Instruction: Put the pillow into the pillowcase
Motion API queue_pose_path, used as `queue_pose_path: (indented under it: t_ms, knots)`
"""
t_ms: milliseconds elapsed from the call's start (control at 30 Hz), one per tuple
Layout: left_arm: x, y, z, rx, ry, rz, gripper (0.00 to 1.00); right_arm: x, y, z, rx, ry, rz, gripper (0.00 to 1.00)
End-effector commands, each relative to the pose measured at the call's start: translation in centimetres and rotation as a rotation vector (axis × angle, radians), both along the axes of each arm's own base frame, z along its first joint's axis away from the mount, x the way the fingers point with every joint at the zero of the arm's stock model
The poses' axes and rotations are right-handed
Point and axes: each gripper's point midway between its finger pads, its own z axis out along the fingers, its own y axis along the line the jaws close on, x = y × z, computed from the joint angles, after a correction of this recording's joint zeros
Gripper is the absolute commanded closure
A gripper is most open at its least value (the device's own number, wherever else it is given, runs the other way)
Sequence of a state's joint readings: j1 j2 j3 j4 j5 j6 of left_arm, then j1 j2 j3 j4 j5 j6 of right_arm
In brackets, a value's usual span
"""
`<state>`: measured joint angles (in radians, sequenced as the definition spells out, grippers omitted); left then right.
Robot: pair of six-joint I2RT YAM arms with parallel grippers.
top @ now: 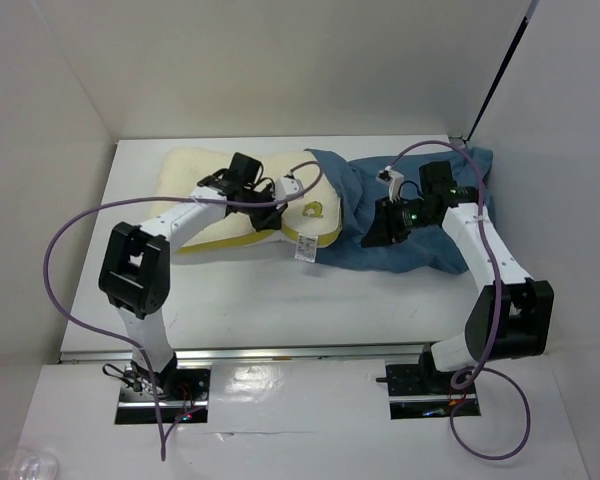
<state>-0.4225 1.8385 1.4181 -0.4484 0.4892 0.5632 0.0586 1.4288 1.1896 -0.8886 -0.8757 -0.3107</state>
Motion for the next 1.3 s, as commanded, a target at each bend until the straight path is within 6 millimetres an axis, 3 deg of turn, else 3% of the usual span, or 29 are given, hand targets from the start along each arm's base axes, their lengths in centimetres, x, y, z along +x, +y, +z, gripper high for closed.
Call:
queue_pose_path:
  t_ms: [0, 133, 200, 267, 400, 467, 500, 600, 700, 833, 933, 1033, 1167, 1267]
  knots:
    - [-1.7, -1.0, 2.1, -0.090, 0.141, -0.031, 1.00, 0.8, 0.4, 0.5, 0.024, -0.019, -0.021, 0.63]
    - [-1.2, -0.9, 3.5, -0.139, 0.228, -0.032, 1.00, 1.0, 1.6, 0.4, -0.034, -0.086, 0.015, 0.66]
    - [-0.8, -1.0, 4.4, -0.156, 0.246, -0.035, 1.00, 0.5, 3.3, -0.2, -0.086, -0.160, 0.092, 0.66]
    - [-1.3, -1.1, 4.3, -0.160, 0.283, -0.049, 1.00, 0.4, 4.0, -0.9, -0.160, -0.226, 0.132, 0.66]
    - [-1.1, -0.8, 4.5, -0.161, 0.284, -0.040, 1.00, -0.8, 7.1, -0.5, -0.252, -0.458, 0.333, 0.66]
    - [-0.9, -0.5, 5.2, -0.169, 0.275, -0.045, 1.00, -1.0, 7.4, -1.1, -0.337, -0.570, 0.391, 0.66]
    - [-1.1, -0.4, 4.9, -0.161, 0.301, -0.041, 1.00, -1.8, 8.6, -1.0, -0.364, -0.661, 0.480, 0.66]
    - [-0.9, 0.1, 4.9, -0.169, 0.324, -0.038, 1.00, -2.6, 9.4, -1.5, -0.458, -0.857, 0.609, 0.66]
    - [-0.8, 0.1, 5.9, -0.192, 0.333, -0.043, 1.00, -2.6, 9.2, -2.8, -0.563, -0.970, 0.707, 0.66]
    - [-0.8, 1.0, 6.6, -0.218, 0.369, -0.034, 1.00, 0.0, 8.4, -3.8, -0.697, -1.047, 0.679, 0.66]
    - [-1.2, 1.2, 7.0, -0.233, 0.388, -0.041, 1.00, 1.9, 8.2, -3.2, -0.770, -1.114, 0.598, 0.59]
    - [-1.7, 1.6, 7.4, -0.240, 0.390, -0.041, 1.00, 3.5, 7.2, -3.8, -0.874, -1.141, 0.545, 0.56]
    - [-1.9, 2.2, 7.2, -0.234, 0.395, -0.042, 1.00, 3.1, 8.0, -4.7, -0.860, -1.142, 0.631, 0.48]
    - [-1.7, 2.5, 7.6, -0.244, 0.397, -0.034, 1.00, 3.0, 8.1, -6.0, -0.875, -1.132, 0.694, 0.48]
